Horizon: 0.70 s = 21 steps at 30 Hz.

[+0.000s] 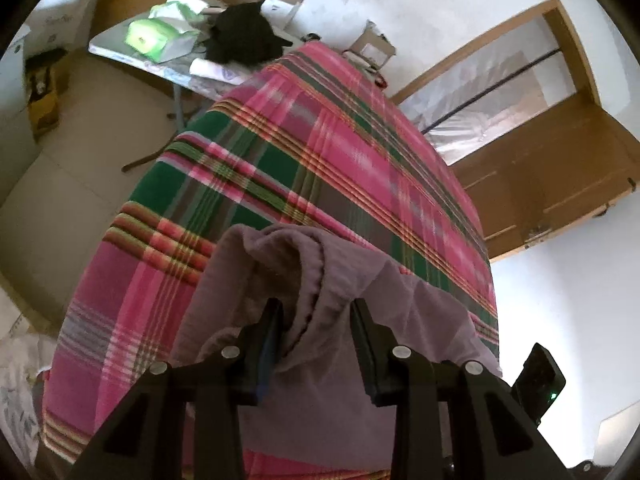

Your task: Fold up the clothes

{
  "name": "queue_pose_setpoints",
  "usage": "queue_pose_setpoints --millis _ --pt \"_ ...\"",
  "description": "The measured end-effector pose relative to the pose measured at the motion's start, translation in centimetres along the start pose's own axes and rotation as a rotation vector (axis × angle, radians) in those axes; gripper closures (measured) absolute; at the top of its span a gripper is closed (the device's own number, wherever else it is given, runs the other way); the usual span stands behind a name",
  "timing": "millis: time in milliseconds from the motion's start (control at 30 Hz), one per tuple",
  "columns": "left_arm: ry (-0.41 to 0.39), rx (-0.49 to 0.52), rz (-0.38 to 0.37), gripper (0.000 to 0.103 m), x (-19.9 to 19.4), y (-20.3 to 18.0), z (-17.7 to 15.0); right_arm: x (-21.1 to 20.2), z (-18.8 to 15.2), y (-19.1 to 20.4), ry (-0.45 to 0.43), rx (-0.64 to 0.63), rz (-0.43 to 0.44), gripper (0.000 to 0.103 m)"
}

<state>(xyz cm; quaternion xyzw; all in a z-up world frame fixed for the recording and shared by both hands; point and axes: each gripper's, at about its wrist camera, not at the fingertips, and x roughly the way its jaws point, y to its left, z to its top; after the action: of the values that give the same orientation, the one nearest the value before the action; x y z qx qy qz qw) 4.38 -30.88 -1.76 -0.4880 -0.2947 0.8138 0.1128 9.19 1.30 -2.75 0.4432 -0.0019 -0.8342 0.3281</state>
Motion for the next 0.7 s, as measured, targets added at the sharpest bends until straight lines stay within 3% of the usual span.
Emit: queue_pose_setpoints --millis 200,267,333,433,500,533,700 --pt "0.015 0.192 0.098 0.068 1.5 -3.4 -0.6 0.0 -0.1 0.0 -0.003 0.01 0.0 0.066" --pt "0.031 0.198 0.114 0.068 2.2 -3.4 0.1 0.0 -0.1 0.0 -0.004 0.012 0.001 0.066" --pt "0.028 0.156 0.086 0.068 2.2 -2.8 1.0 0.0 -0.1 0.0 -0.006 0.014 0.001 0.066" --pt "0.007 0.044 -0.04 0.068 1.6 -1.0 2.6 0.0 -0.1 0.1 -0.007 0.014 0.0 0.066" --pt "-0.011 -0.037 -0.123 0.086 1.3 0.4 3.3 0.0 0.0 0.0 -0.007 0.018 0.001 0.066" --pt "-0.017 -0.063 -0.144 0.092 1.4 1.0 3.5 0.0 0.0 0.0 -0.007 0.019 0.002 0.066" --pt "-0.04 -0.128 -0.192 0.094 1.3 2.7 3.3 0.1 0.1 0.0 -0.01 0.026 0.004 0.066"
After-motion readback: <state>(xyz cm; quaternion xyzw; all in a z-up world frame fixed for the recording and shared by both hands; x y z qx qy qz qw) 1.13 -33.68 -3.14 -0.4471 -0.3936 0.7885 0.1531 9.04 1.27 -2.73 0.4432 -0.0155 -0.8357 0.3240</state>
